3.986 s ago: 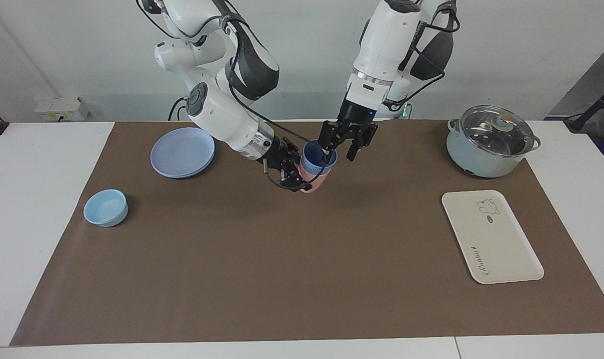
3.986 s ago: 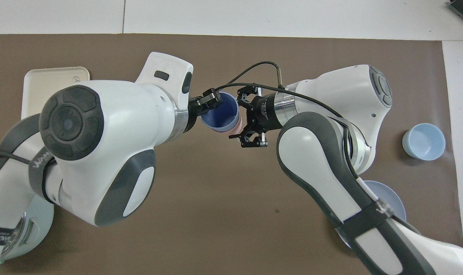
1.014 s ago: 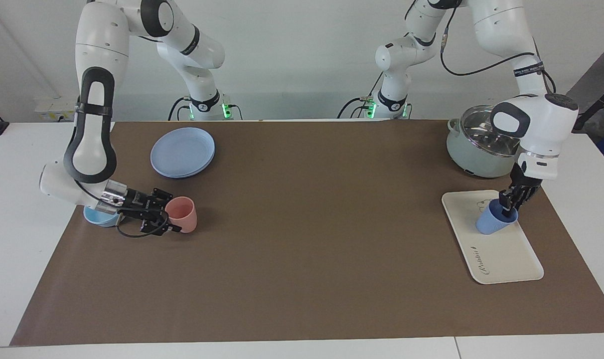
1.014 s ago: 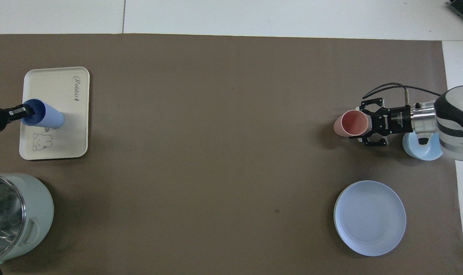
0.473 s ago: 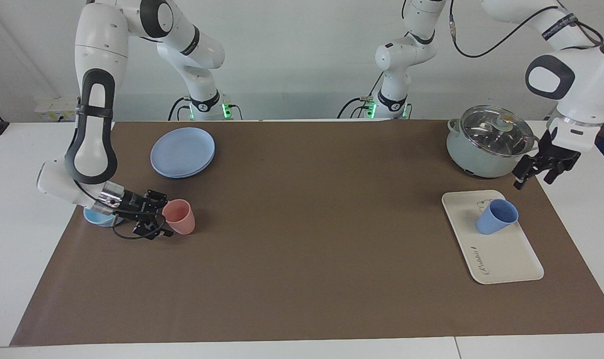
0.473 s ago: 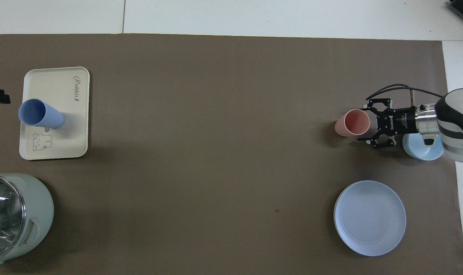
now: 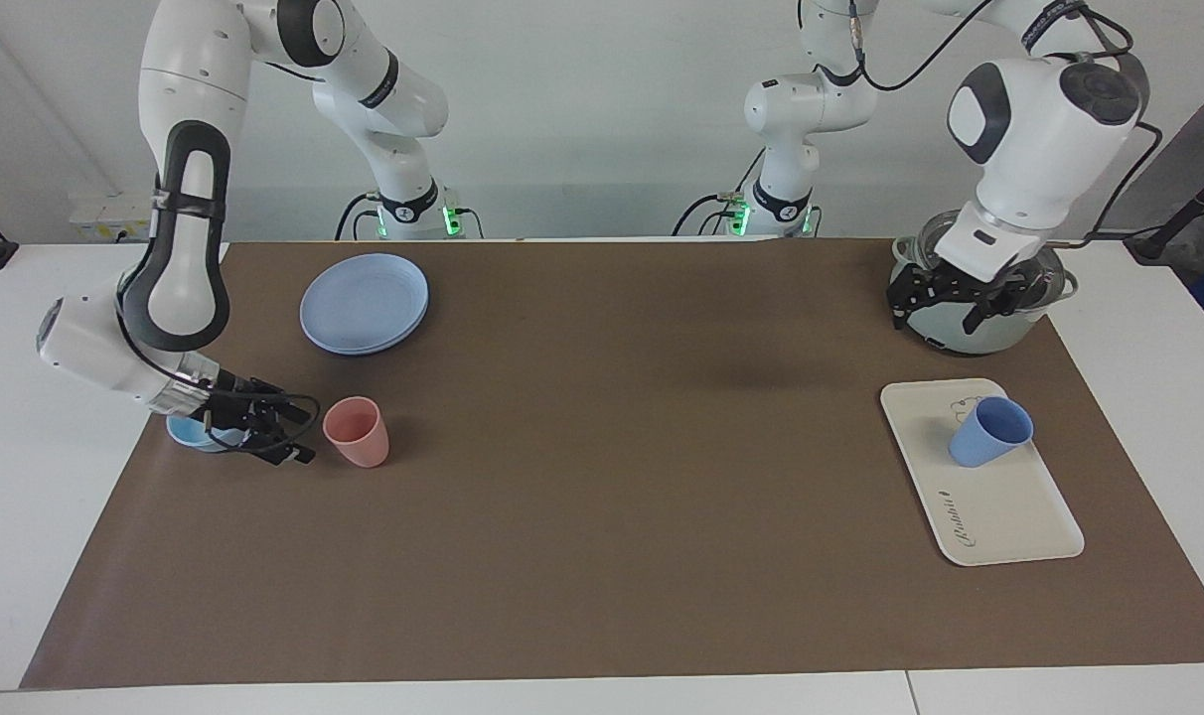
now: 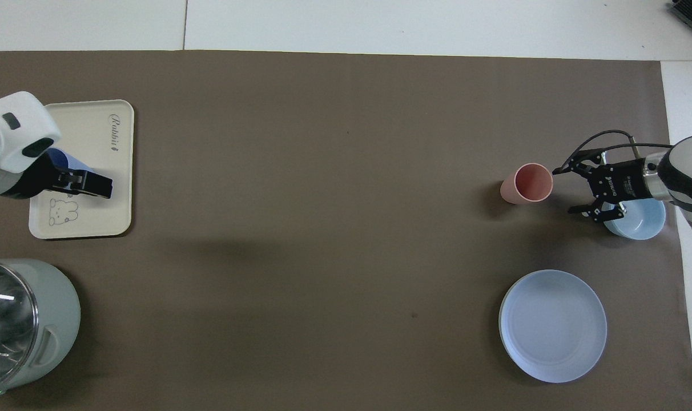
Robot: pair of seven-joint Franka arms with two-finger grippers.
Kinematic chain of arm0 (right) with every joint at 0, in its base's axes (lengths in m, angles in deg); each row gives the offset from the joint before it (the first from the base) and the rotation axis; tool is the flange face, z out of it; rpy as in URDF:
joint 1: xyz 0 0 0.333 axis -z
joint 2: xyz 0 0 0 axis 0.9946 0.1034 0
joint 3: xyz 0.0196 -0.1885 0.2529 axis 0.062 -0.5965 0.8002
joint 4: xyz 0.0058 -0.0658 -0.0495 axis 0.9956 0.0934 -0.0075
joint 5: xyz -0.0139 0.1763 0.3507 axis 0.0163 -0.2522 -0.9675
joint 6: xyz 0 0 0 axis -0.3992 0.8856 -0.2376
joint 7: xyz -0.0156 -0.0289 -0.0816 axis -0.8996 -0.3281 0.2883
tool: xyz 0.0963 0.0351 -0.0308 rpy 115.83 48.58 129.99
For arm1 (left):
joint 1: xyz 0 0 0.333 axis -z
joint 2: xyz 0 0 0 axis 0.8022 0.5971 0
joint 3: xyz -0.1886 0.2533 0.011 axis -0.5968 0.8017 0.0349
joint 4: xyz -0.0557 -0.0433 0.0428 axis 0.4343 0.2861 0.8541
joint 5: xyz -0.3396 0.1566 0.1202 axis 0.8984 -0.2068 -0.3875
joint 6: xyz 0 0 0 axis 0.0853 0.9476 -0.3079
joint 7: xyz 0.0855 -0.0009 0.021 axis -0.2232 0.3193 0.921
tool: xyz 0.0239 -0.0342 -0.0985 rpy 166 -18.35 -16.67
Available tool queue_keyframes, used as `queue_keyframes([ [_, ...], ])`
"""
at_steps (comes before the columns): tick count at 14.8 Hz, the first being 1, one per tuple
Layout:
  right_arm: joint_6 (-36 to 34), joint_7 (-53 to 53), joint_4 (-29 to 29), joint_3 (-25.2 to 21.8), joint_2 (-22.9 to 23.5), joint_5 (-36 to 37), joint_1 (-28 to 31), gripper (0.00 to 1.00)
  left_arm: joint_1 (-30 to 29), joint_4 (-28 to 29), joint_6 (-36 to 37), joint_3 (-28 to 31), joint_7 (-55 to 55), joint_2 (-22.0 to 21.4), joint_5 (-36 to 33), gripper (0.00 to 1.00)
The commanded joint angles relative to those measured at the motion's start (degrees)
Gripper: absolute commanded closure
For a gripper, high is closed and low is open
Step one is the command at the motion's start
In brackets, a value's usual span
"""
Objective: Place cup on tray
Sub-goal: 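Open the left gripper and release the cup on the tray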
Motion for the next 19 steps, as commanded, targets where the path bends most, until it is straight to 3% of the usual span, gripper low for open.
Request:
queue_keyframes([
  [1,-0.1,3.8,1.3,0.9,-6.0,13.1,-1.1,0.00,4.2,3.7,0.3,0.9,1.7,-3.3,-1.2,0.00],
  [5,-4.3,4.8,1.3,1.0,-12.5,21.2,-4.7,0.00,6.1,1.8,-0.7,0.9,7.4,-3.4,-0.8,0.00],
  [10,-11.7,5.6,1.8,1.2,-18.6,21.4,-11.5,0.00,5.3,-12.3,11.1,1.7,7.0,-1.5,-0.6,0.00],
  [14,-11.6,7.5,1.5,1.2,-20.8,27.0,-18.5,0.00,2.9,-26.1,21.3,1.4,6.9,4.7,-1.2,0.00],
  [17,-11.7,8.1,0.5,1.3,-22.9,28.3,-21.3,0.00,2.9,-26.1,21.5,1.6,5.8,3.9,-1.1,0.00],
  [19,-12.0,8.3,-0.1,1.4,-24.4,28.6,-22.1,0.00,2.9,-20.2,17.2,1.6,4.7,1.4,-1.0,0.00],
])
